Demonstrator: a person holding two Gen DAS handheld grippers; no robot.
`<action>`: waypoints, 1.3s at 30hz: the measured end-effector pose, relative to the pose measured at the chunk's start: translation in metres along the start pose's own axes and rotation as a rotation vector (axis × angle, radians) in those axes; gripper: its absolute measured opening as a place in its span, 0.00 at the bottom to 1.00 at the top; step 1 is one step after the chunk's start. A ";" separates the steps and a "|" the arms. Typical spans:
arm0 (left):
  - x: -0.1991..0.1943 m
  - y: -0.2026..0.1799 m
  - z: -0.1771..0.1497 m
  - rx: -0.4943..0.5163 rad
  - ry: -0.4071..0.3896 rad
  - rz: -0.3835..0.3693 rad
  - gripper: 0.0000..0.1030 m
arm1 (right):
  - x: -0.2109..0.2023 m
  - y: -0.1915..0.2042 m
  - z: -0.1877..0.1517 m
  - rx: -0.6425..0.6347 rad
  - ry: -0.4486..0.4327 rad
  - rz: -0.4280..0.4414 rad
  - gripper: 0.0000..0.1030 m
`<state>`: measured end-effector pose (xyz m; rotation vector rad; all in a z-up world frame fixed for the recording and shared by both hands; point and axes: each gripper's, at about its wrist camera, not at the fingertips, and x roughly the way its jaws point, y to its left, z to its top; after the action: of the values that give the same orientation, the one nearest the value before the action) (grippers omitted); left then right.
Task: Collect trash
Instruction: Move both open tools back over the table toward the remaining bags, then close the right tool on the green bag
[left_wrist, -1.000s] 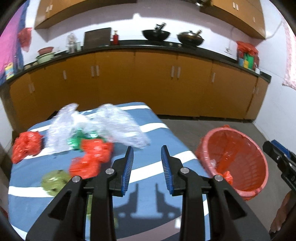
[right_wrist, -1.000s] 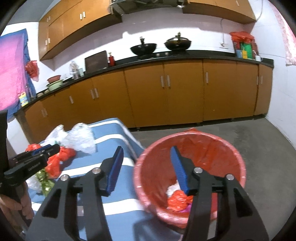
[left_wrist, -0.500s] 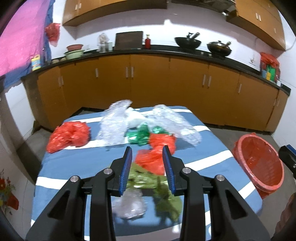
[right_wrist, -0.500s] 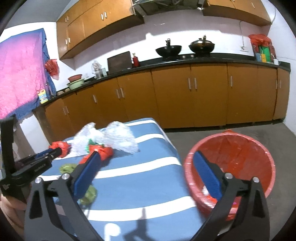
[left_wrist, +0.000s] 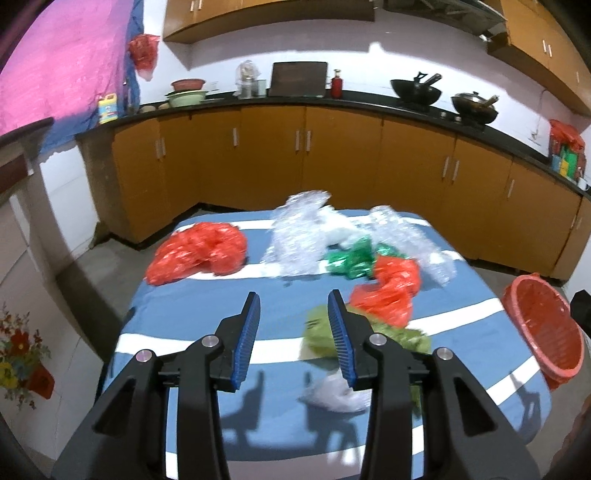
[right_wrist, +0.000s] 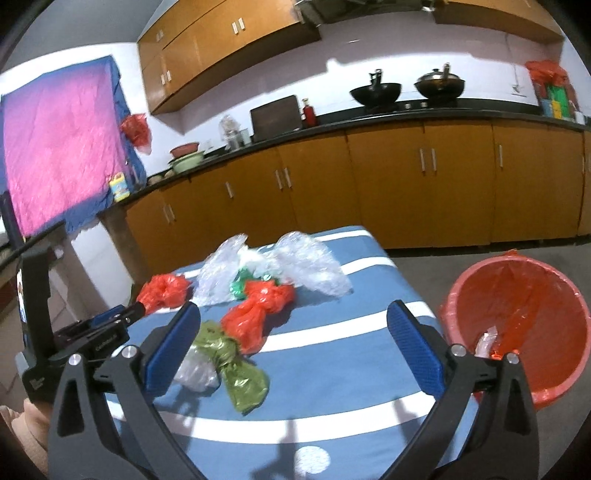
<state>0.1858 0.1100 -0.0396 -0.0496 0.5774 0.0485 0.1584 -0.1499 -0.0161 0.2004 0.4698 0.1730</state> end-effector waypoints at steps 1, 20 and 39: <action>0.000 0.005 -0.002 -0.003 0.003 0.008 0.39 | 0.002 0.004 -0.003 -0.010 0.008 0.007 0.96; 0.000 0.090 -0.018 -0.065 0.007 0.146 0.39 | 0.084 0.073 -0.051 -0.190 0.219 0.022 0.61; 0.019 0.033 -0.030 0.005 0.043 0.013 0.48 | 0.081 0.027 -0.055 -0.165 0.210 -0.104 0.07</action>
<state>0.1840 0.1419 -0.0761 -0.0423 0.6213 0.0585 0.2008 -0.0990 -0.0923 -0.0045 0.6703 0.1309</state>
